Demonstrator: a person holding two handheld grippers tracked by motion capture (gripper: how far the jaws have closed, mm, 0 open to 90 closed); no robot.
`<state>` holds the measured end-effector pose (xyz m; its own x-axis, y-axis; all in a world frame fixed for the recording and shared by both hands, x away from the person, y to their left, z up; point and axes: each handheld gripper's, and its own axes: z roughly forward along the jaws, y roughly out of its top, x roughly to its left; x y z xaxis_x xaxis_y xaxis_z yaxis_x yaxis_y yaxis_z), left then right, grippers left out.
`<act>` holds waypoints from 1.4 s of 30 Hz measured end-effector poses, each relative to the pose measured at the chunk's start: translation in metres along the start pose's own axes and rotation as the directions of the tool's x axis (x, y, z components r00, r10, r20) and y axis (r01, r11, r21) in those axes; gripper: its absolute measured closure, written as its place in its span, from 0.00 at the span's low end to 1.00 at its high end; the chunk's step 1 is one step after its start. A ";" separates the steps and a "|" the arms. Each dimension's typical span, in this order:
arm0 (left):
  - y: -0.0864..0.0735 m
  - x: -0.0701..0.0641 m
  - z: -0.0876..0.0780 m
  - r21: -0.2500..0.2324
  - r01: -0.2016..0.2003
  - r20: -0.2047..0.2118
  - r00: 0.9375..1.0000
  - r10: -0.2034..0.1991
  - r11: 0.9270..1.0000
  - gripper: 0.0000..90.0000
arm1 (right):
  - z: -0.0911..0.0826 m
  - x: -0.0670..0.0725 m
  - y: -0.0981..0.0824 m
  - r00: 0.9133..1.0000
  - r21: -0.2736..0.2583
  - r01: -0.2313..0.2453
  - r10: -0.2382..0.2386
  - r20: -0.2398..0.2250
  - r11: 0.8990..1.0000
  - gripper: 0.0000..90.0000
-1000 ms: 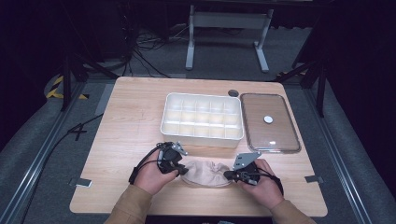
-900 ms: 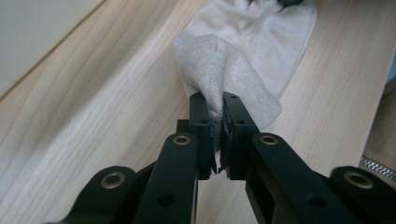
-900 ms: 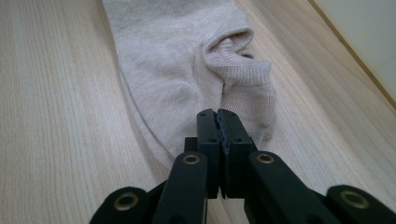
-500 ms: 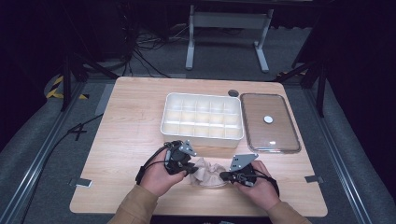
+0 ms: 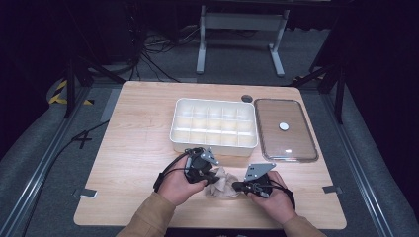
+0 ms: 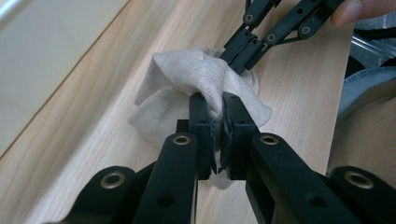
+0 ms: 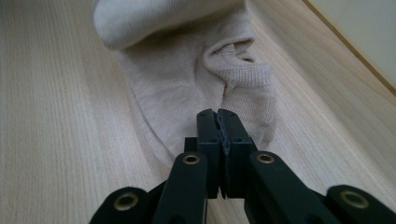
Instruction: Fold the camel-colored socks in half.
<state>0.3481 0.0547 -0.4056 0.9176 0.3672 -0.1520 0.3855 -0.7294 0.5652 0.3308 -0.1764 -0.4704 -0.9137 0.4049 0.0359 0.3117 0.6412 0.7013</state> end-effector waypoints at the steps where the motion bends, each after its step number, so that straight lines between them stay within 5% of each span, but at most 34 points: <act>1: 0.000 0.000 0.000 0.000 0.000 0.000 1.000 0.000 1.000 0.94 | 0.000 0.000 0.000 1.000 0.000 0.000 0.000 0.000 1.000 0.98; 7: 0.006 0.003 0.004 0.033 0.003 0.017 1.000 -0.004 0.999 0.94 | -0.014 0.002 -0.002 1.000 -0.065 0.006 -0.005 0.018 0.998 0.97; 11: 0.009 0.001 0.006 0.038 0.006 0.019 1.000 -0.007 0.999 0.94 | -0.013 -0.002 -0.012 0.998 -0.003 -0.049 0.049 0.038 0.999 0.98; 17: 0.016 -0.003 0.009 0.005 -0.020 0.019 1.000 0.020 1.000 0.94 | -0.009 0.000 -0.014 0.999 -0.025 -0.040 0.041 0.033 0.999 0.98; 25: 0.023 -0.005 0.027 0.024 -0.045 0.038 0.998 0.044 0.999 0.93 | -0.009 -0.002 -0.018 0.999 -0.054 -0.048 0.049 0.014 0.997 0.98; 27: 0.023 -0.006 0.031 0.004 -0.046 0.039 0.998 0.046 0.999 0.85 | -0.010 -0.003 -0.018 0.998 -0.058 -0.054 0.055 0.010 0.997 0.98; 28: 0.023 -0.006 0.031 -0.013 -0.041 0.033 0.999 0.042 0.999 0.73 | -0.010 -0.003 -0.019 0.998 -0.061 -0.055 0.055 0.007 0.997 0.98; 31: 0.022 -0.005 0.026 -0.050 -0.034 0.053 0.998 0.037 0.998 0.60 | -0.010 -0.003 -0.019 0.998 -0.063 -0.054 0.055 0.004 0.997 0.98; 37: 0.012 0.005 0.001 -0.115 -0.009 0.047 0.999 0.015 0.993 0.62 | -0.011 -0.004 -0.018 0.998 -0.058 -0.055 0.055 -0.003 0.997 0.97; 42: 0.000 0.011 -0.005 -0.039 0.011 0.067 0.998 -0.008 0.999 0.73 | -0.018 -0.003 -0.017 0.999 -0.047 -0.054 0.054 0.002 0.997 0.96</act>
<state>0.3579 0.0617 -0.4035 0.9188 0.3336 -0.2108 0.3914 -0.7021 0.5949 0.3233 -0.2006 -0.4699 -0.8949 0.4403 0.0728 0.3481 0.5867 0.7312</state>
